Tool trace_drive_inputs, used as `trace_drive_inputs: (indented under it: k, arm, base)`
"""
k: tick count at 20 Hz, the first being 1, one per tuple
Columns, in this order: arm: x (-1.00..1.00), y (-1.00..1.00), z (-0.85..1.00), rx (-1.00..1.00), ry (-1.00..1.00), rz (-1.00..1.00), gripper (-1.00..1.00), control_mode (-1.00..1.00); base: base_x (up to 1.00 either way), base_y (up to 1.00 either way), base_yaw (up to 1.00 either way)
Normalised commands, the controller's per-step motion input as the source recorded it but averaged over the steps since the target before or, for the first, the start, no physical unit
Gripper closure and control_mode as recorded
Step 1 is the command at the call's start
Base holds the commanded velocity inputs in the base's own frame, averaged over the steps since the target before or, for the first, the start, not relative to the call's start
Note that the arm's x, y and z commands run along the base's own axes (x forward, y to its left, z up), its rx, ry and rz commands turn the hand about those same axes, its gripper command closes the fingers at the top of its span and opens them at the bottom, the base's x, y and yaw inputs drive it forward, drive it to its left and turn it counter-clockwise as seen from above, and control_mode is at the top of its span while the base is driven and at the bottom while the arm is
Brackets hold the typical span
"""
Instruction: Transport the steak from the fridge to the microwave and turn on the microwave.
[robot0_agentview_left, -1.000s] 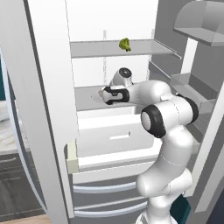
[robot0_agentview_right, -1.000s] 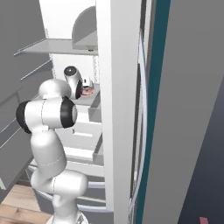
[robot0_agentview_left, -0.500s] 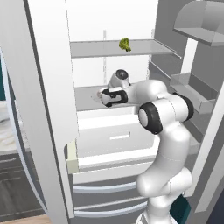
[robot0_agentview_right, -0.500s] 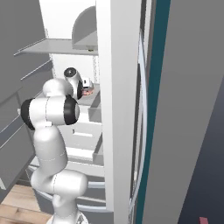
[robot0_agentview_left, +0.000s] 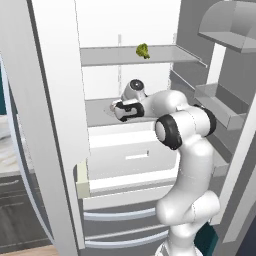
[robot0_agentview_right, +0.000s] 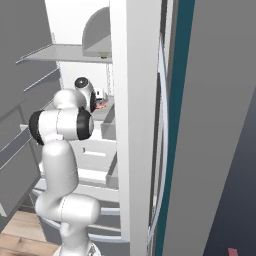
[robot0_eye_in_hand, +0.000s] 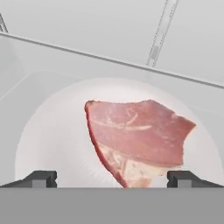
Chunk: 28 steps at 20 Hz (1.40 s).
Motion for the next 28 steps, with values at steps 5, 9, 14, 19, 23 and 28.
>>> trace_drive_inputs:
  k: [5,9,14,19,23,28]
  arm:
    - [0.21,0.0,-0.08,-0.01,0.0,0.0,-1.0,-1.0]
    - [0.21,0.0,-0.11,-0.01,0.0,0.0,-1.0,-1.0]
    - [0.2,0.01,-0.11,-0.01,0.0,0.0,-1.0,-1.0]
    - [0.19,0.02,-0.11,-0.01,0.0,0.0,-1.0,-1.0]
    - [0.19,0.02,-0.1,0.0,0.0,0.0,-1.0,-1.0]
    - [0.18,0.01,-0.12,0.0,0.0,0.0,-1.0,-1.0]
  base:
    - [0.0,0.0,0.0]
    - [0.0,0.0,0.0]
    - [0.0,0.0,0.0]
    - [0.0,0.0,0.0]
    - [0.0,0.0,0.0]
    - [0.0,0.0,0.0]
